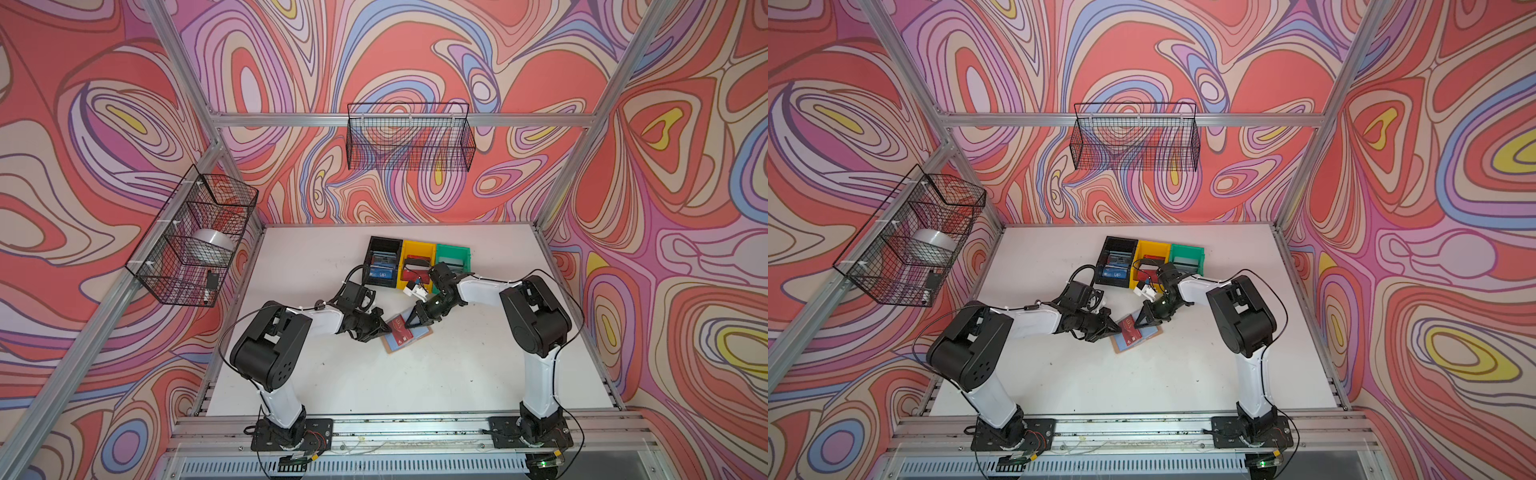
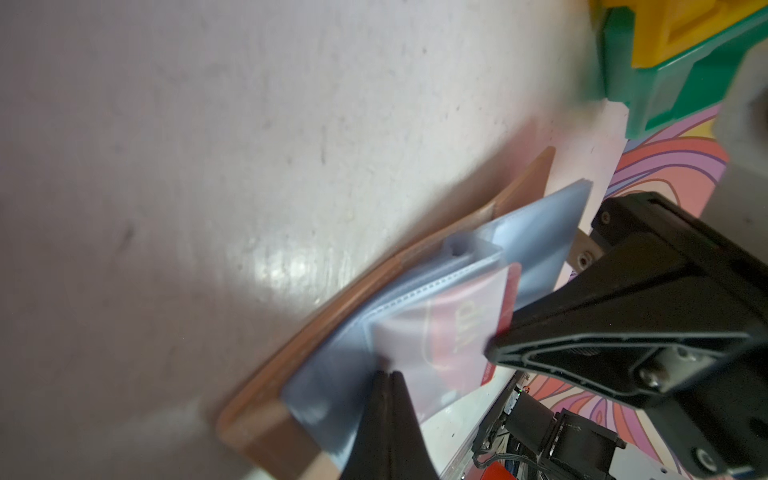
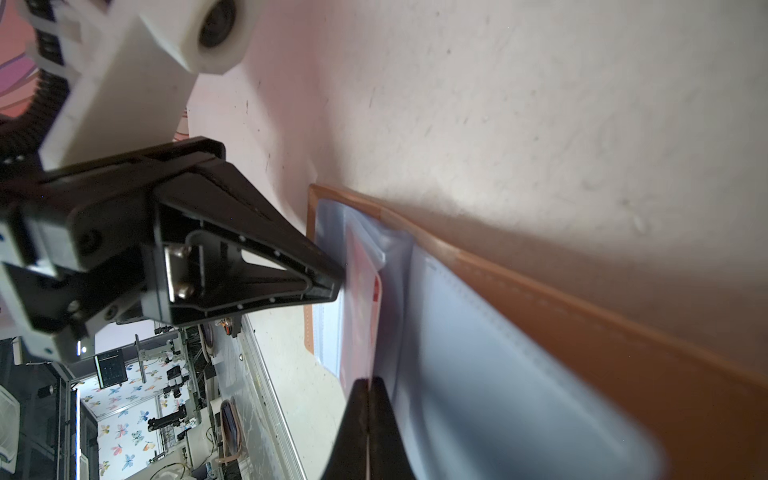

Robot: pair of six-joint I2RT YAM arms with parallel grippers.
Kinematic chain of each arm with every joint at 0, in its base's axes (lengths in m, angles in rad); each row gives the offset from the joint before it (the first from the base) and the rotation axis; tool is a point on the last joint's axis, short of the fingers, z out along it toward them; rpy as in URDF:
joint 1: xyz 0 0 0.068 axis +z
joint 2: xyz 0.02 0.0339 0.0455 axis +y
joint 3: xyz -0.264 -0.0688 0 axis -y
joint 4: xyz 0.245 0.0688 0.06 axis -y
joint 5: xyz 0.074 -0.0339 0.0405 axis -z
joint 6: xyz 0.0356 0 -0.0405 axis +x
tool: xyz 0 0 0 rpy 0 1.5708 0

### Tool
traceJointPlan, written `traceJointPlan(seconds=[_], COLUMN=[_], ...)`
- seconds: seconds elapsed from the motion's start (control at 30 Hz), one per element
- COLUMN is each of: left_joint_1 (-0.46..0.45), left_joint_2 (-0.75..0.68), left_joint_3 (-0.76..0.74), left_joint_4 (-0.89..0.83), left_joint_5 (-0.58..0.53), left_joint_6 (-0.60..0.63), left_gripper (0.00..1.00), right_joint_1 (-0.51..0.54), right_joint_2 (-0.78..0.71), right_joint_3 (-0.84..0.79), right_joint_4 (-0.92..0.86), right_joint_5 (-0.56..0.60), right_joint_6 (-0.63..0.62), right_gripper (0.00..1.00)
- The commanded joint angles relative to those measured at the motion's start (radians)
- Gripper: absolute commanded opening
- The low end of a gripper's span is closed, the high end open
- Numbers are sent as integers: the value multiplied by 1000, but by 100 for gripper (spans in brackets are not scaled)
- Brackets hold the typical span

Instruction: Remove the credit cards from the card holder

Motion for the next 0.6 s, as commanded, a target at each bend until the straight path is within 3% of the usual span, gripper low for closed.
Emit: traceJointPlan(seconds=[0.0, 0.57], left_joint_1=[3, 4], left_joint_2=[37, 49], left_joint_3=[-16, -16], left_joint_4=[-58, -56], left_joint_5=[-42, -41], left_joint_6=[11, 13], left_gripper=[0, 0], right_joint_1=[-17, -46], right_joint_2=[12, -6], right_joint_3=[-16, -39], right_joint_4=[-23, -31], right_joint_5=[27, 57], right_joint_6=[-28, -41], right_gripper=[4, 4])
